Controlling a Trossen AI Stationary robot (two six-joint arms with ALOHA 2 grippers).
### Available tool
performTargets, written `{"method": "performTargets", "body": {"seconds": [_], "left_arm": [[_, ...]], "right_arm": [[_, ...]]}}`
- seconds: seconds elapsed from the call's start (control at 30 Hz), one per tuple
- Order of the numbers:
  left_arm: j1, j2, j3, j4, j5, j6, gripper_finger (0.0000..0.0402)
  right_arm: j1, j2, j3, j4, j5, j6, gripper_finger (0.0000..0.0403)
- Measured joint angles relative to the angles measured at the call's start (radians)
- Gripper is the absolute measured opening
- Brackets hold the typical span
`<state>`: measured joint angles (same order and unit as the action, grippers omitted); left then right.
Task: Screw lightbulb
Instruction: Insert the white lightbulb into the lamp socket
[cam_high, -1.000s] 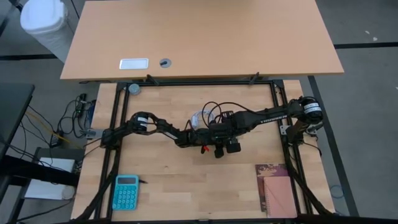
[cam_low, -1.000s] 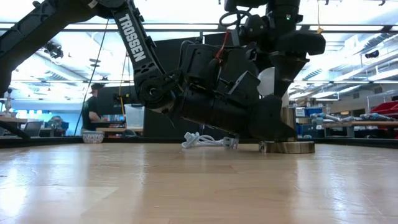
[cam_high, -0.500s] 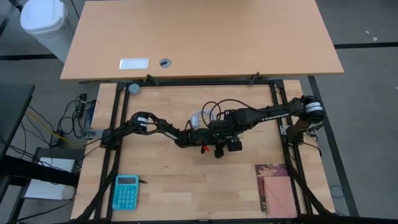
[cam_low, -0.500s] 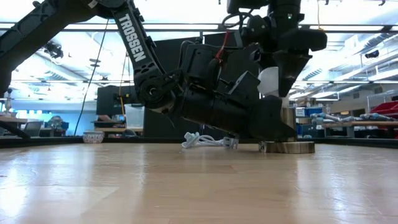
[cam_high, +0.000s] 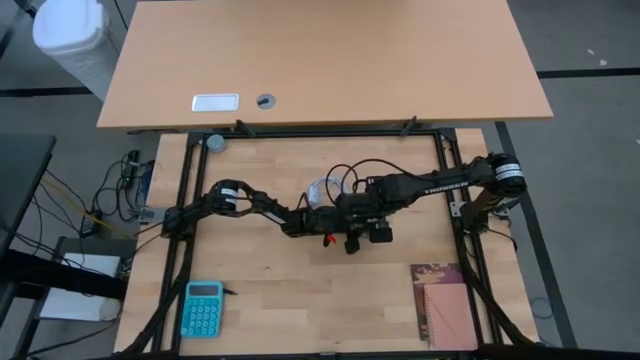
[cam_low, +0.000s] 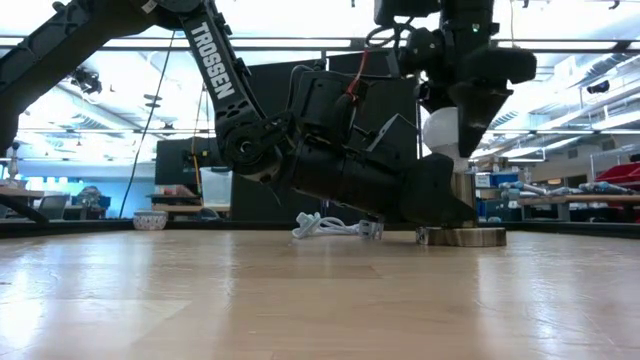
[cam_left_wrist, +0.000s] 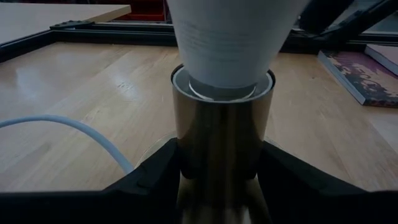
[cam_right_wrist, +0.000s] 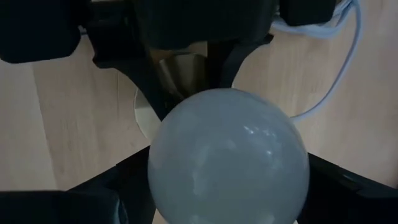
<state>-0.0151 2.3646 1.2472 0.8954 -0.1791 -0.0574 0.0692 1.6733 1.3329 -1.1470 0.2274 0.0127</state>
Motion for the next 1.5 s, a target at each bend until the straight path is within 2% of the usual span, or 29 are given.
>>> {"method": "performTargets", "body": {"seconds": [0.5,0.87,1.5], "left_arm": [[0.000,0.000,0.000,-0.003,0.000,0.000,0.0194],[0.000,0.000,0.000,-0.004,0.000,0.000,0.0194],[0.000,0.000,0.000,-0.004,0.000,0.000,0.0194]], "right_arm": [[0.000,-0.068,-0.003,0.006,-0.008,0.029,0.0291],[0.006,-0.067,-0.110,0.062,-0.026,0.055,0.0291],[0.010,-0.118,-0.112,0.083,-0.022,0.061,0.0291]]}}
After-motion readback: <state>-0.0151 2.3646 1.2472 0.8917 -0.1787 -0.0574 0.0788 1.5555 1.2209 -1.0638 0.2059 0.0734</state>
